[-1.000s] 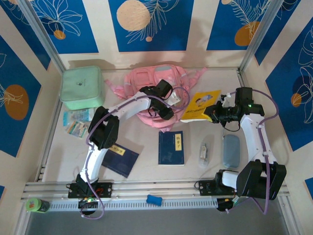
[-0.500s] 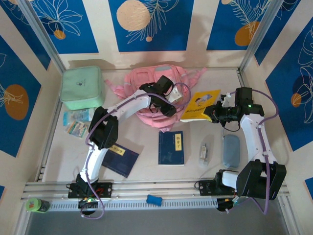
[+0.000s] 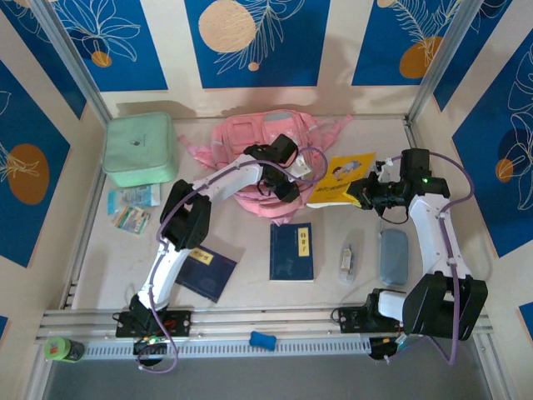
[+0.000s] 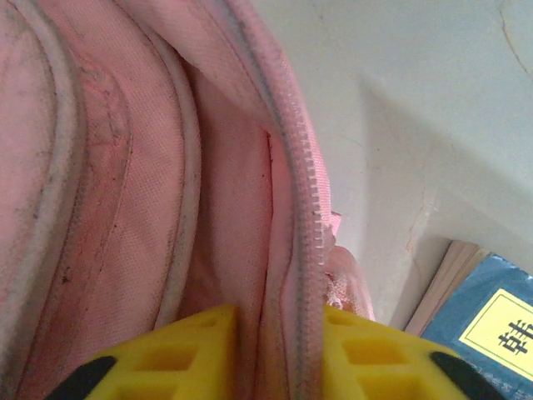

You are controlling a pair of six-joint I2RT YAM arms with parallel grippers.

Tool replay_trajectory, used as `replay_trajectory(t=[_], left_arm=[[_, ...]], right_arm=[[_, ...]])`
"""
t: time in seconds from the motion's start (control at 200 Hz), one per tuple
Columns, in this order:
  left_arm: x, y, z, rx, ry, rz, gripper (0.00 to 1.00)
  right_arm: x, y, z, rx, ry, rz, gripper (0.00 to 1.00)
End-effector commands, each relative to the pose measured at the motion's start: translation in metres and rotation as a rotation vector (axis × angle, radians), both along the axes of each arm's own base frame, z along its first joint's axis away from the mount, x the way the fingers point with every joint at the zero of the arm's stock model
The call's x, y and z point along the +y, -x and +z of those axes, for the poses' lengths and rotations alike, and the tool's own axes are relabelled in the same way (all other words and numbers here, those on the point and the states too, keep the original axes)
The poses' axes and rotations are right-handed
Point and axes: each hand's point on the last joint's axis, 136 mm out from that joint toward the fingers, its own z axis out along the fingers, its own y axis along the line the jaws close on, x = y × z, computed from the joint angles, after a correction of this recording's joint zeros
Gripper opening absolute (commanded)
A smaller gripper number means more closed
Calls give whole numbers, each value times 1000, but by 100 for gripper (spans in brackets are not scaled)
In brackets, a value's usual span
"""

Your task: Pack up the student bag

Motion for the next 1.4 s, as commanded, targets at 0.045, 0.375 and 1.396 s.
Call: replay_trajectory(t=[0.045,0.375,1.396], left_arm=[[0,-5,24,-31,33,3,20],[-14,1,36,23,135,4,28],[37,-59,199,-461,136,294,0]], right_arm=[[4,-3,12,-63,-33,24,0],[7,-2,14,-69,-32,31,0],[72,27,2,-34,-62,223,0]])
